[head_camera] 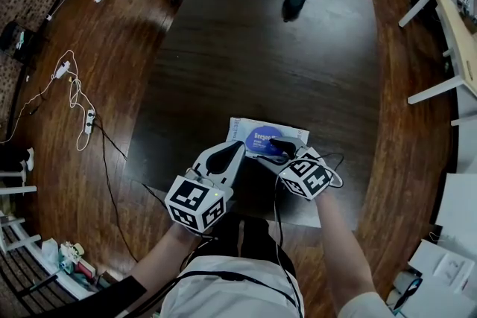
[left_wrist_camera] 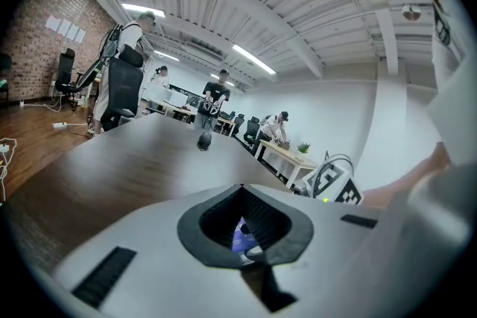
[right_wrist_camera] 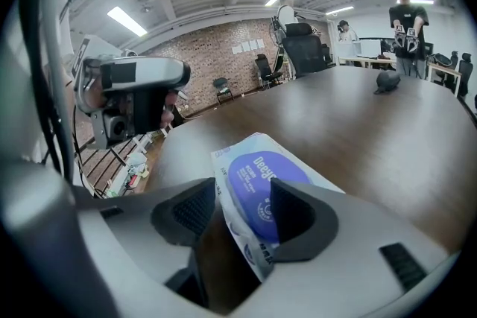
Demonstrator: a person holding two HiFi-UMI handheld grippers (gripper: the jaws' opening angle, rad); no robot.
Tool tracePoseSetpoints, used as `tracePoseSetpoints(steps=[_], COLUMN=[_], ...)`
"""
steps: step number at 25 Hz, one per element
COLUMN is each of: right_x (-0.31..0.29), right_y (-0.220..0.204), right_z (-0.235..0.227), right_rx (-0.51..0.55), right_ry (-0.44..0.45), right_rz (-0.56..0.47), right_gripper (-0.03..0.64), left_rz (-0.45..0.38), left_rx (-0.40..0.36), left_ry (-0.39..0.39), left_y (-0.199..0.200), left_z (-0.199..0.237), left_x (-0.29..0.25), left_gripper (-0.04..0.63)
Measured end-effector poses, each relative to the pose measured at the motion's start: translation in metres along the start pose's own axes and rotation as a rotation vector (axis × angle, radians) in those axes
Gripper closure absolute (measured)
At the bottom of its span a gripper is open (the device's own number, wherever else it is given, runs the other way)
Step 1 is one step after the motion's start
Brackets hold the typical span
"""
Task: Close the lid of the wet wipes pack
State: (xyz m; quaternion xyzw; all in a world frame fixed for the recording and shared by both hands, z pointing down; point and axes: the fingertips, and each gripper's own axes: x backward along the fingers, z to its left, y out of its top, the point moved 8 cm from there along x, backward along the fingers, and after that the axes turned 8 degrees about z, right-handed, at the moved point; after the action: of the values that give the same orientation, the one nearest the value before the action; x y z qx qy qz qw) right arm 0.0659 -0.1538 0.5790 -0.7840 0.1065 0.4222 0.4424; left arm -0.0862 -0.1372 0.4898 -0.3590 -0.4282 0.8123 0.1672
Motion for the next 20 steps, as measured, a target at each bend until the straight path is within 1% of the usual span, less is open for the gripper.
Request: tracePoseSetpoints(steps=[5,12,16,20], right_x=[-0.003,-0.004,-0.002,0.01], right_y=[0.0,0.0,0.001,0.01], right_z=[-0.001,-0.001,0.002,0.004], right_rx=[-0.017,-0.013,0.01,-0.013], right_ry=[0.002,-0.001,-0.021,-0.055], right_rz=[0.02,0.039,0.022,-0.055], right_gripper=[0.399,0.399,0.399,0.399], left_rz=[0.002,-0.002,-0.006,-0.011], left_rx=[0.001,-0.002,-0.005,-0.016], left_ry=[0.001,-0.002,-0.003,-0.008], left_y=[0.0,0.0,0.003,0.006], left_z=[0.002,0.004,0.005,0.003], left_x=[0.002,0.004,0.005,0.007], left_gripper=[0.594,0.594,0.594,0.594])
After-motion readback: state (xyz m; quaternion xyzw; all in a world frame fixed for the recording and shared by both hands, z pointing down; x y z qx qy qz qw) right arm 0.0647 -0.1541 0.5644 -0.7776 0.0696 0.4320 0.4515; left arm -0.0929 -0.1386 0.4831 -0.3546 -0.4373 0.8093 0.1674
